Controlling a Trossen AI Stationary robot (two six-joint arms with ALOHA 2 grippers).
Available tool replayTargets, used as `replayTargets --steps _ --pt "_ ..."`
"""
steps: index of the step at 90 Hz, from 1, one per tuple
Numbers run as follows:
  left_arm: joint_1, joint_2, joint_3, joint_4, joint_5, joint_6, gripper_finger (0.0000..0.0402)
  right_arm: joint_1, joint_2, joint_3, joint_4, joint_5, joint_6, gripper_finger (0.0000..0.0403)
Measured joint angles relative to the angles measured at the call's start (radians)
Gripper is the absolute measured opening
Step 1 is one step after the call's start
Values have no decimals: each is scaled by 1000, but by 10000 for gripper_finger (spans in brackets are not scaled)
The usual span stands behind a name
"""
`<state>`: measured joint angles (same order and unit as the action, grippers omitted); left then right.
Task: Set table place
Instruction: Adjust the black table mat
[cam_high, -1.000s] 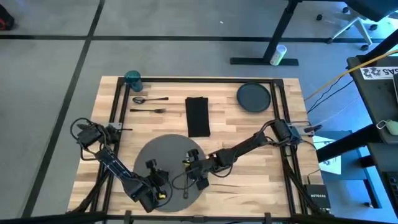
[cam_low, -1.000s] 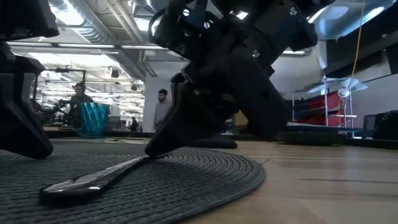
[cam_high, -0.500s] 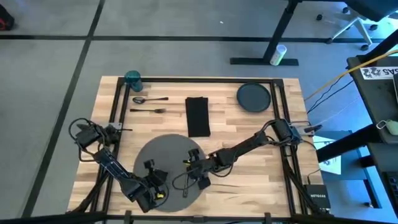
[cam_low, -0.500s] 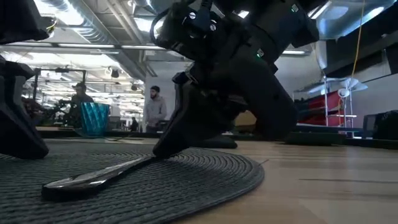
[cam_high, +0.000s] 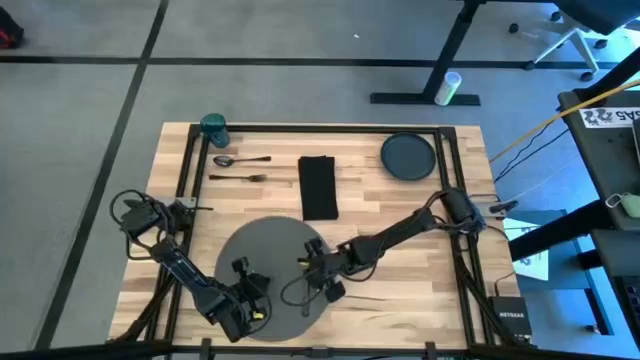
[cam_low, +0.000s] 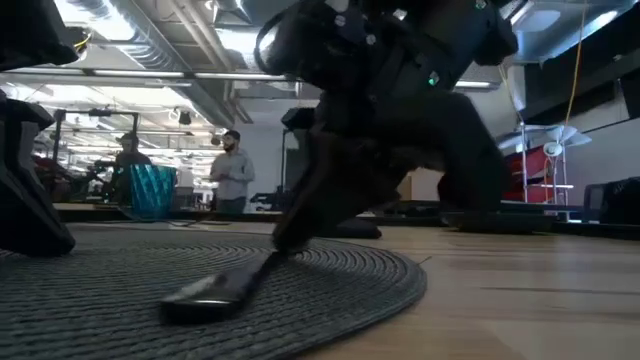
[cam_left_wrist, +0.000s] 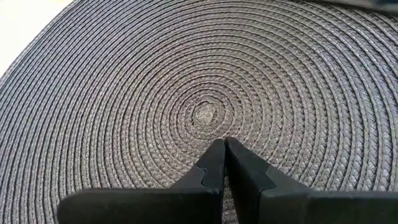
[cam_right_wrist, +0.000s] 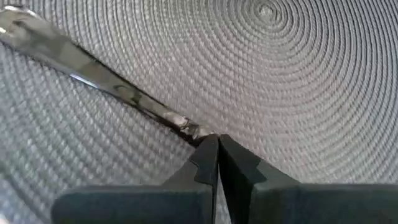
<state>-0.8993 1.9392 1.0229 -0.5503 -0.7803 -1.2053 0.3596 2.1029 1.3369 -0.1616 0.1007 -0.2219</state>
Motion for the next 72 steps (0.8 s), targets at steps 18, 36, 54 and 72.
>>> replayTargets --steps 18,36,54,72 --pt "2 0 0 1 1 0 0 42 -27 1 -136 -66 21 0" --pt "3 0 0 6 0 0 0 69 -28 2 -199 -64 64 0" --pt "3 0 0 16 -1 -16 0 66 -28 -31 -182 -55 91 0" --pt "4 0 0 24 -1 -18 0 60 -29 -41 -192 -21 117 0"
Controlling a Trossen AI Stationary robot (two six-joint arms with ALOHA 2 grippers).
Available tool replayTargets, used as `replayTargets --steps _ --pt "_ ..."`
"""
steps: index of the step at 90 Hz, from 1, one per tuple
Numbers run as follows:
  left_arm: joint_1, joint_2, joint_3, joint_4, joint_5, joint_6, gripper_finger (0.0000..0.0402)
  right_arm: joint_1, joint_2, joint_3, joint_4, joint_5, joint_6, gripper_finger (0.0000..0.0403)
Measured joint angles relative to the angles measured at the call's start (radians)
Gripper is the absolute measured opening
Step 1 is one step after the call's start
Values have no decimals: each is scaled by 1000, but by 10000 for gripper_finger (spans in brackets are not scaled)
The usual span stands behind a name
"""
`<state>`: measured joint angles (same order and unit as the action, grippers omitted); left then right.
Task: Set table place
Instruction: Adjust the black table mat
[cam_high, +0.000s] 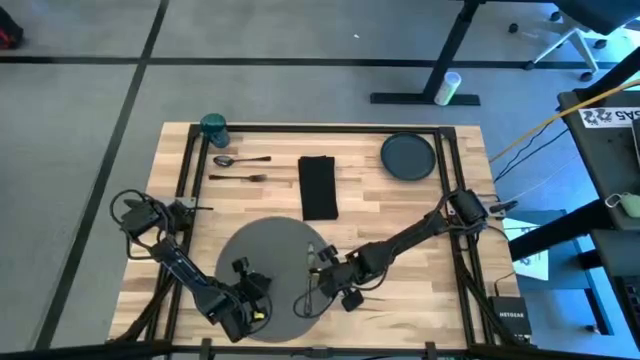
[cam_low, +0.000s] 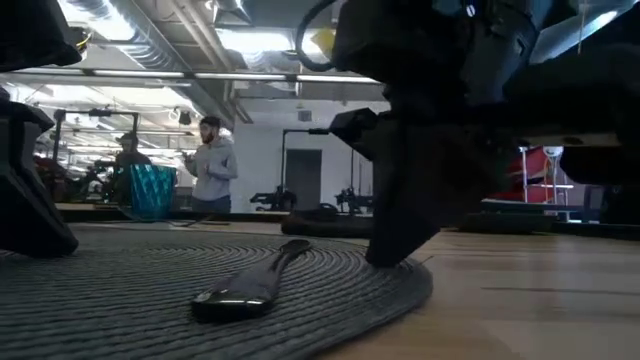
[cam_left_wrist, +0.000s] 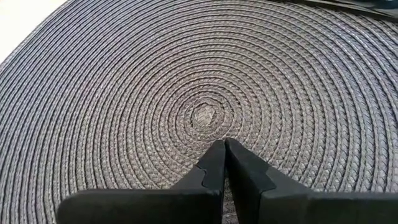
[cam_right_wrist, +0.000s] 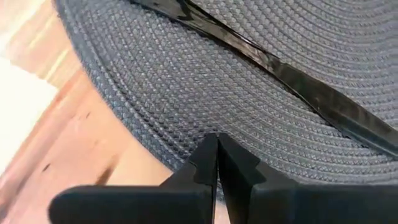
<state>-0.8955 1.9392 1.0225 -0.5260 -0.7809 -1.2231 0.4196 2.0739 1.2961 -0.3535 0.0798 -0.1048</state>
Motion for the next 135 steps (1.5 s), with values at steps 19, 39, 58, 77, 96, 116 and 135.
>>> replayTargets --steps 19,39,58,77,96,116,135 --pt "0 0 0 1 0 3 0 -9 1 -1 -6 20 7 0" --pt "1 0 28 -18 12 63 0 -9 -8 -3 -6 22 4 0" --pt "2 0 87 -27 25 152 0 -10 -55 -9 -54 53 3 0" --pt "2 -3 154 -178 8 146 0 -9 -99 -8 -87 91 3 0" --pt "2 -5 166 -308 23 74 0 -9 -104 -6 -70 86 3 0" --pt "2 -6 114 -304 86 31 0 -8 -104 -6 -63 86 3 0" --pt "9 -8 45 -304 86 20 0 -8 -105 -5 -61 86 3 0"
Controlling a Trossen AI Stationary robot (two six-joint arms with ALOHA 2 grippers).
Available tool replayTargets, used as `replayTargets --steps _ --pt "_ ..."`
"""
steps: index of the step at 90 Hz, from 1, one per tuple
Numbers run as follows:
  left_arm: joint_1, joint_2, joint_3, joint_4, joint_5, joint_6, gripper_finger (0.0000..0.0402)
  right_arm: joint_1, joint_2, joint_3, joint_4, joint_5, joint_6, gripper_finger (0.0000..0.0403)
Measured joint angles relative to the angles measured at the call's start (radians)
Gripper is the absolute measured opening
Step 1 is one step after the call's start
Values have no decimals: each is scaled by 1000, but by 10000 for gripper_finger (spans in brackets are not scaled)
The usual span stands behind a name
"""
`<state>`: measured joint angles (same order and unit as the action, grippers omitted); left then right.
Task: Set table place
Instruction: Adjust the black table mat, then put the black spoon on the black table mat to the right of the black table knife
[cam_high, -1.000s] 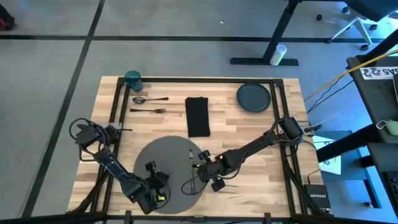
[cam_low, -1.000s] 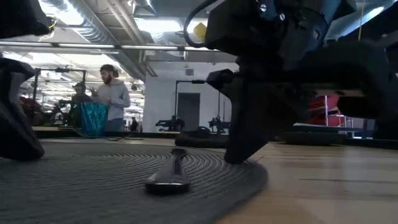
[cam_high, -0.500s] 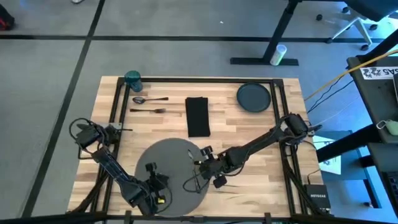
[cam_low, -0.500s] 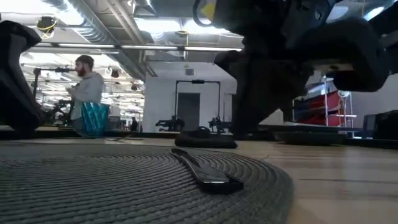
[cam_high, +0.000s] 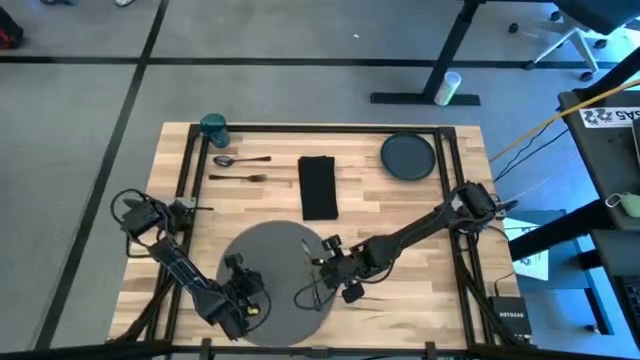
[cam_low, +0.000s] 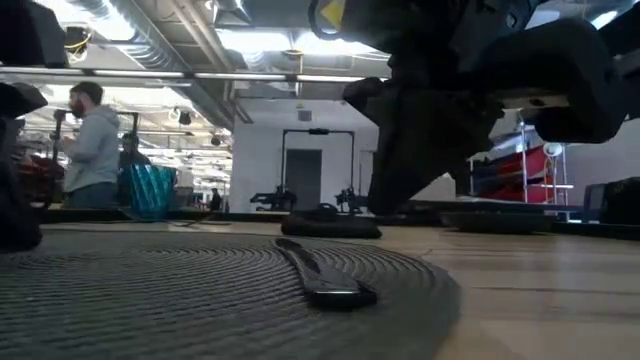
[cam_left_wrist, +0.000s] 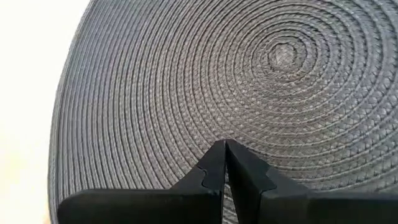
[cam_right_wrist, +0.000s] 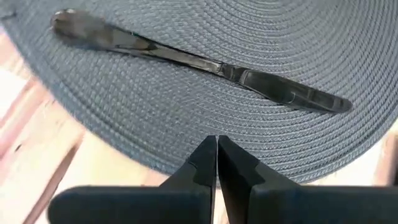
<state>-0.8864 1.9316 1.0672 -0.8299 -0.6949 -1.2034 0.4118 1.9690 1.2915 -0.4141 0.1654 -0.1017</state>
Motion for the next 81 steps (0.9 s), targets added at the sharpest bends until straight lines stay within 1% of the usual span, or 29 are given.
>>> replayTargets --steps 16,34,52,60,69,74,81 --pt "32 -2 -23 0 -4 76 0 0 -1 0 3 0 0 0" --pt "66 -2 -11 0 6 139 0 0 -1 0 14 0 0 0" --pt "61 2 42 6 12 143 0 0 -1 1 24 0 -10 0" --pt "50 2 62 7 11 140 0 -1 -1 1 37 13 -65 0" --pt "37 -10 69 7 7 107 0 -30 -1 1 52 27 -110 0" --pt "25 -30 69 5 -12 76 0 -54 -1 1 55 30 -125 0" --pt "6 -67 70 2 -72 52 0 -88 -1 1 69 29 -168 0"
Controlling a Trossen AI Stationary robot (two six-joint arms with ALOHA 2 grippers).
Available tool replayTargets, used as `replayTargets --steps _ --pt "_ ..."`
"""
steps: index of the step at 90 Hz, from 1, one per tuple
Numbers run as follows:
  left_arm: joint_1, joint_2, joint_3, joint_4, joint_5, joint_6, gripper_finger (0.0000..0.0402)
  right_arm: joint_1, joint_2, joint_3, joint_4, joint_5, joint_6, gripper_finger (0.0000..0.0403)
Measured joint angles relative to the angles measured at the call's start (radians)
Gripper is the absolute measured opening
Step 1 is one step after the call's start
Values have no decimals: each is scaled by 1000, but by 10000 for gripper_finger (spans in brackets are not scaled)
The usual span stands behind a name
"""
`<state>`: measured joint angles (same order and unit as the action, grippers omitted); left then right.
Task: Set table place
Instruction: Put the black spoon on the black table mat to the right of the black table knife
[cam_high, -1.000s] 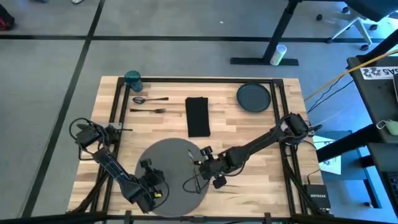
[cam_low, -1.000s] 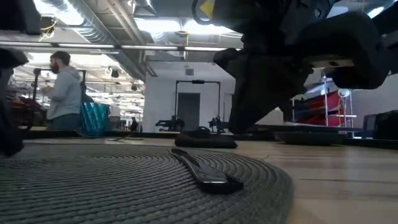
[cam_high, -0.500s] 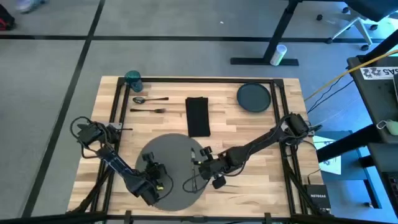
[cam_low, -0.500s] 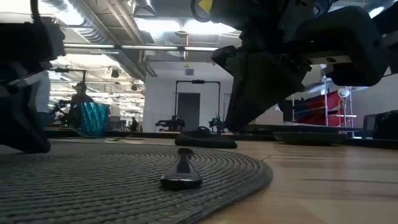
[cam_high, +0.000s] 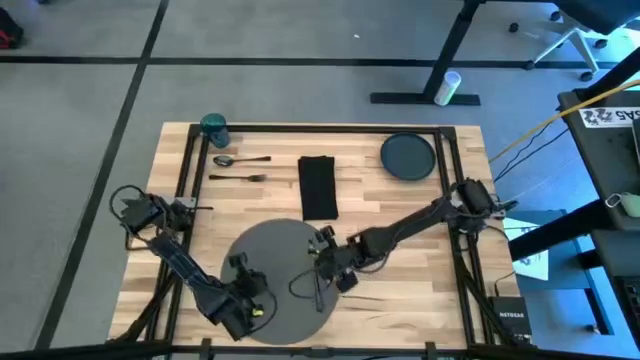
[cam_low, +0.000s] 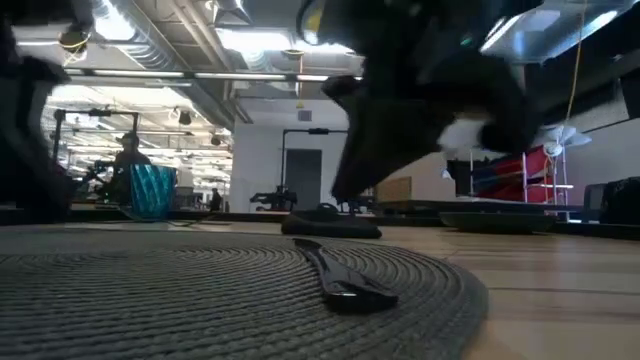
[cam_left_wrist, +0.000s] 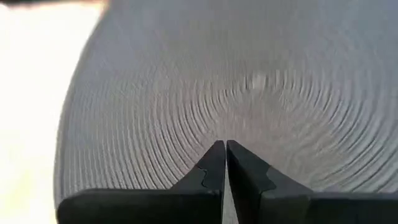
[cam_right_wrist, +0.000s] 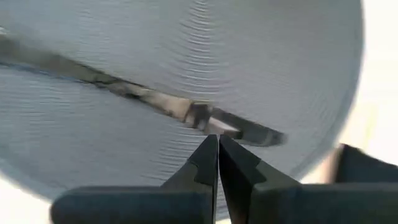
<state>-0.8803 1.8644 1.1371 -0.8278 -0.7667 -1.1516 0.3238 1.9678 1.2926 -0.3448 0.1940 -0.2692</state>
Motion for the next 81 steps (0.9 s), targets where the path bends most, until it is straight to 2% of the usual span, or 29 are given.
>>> replayTargets --steps 6,17,35,45,59,71,81 --pt "-13 -31 0 -3 -49 -6 0 -28 0 0 33 -4 -39 0" --pt "-21 -97 -6 -44 -141 -28 0 -86 -8 0 115 -79 -125 0" --pt "-13 -224 -84 -81 -269 -80 0 -172 -18 1 208 -146 -229 0" --pt "-1 -306 -142 -76 -273 -79 0 -222 -27 1 236 -198 -287 0" --pt "14 -437 -255 -28 -280 -63 0 -291 -31 1 313 -324 -348 0" --pt "41 -569 -379 126 -279 58 0 -350 -31 1 404 -479 -406 0" --pt "88 -695 -484 284 -231 208 0 -399 -31 1 467 -586 -450 0"
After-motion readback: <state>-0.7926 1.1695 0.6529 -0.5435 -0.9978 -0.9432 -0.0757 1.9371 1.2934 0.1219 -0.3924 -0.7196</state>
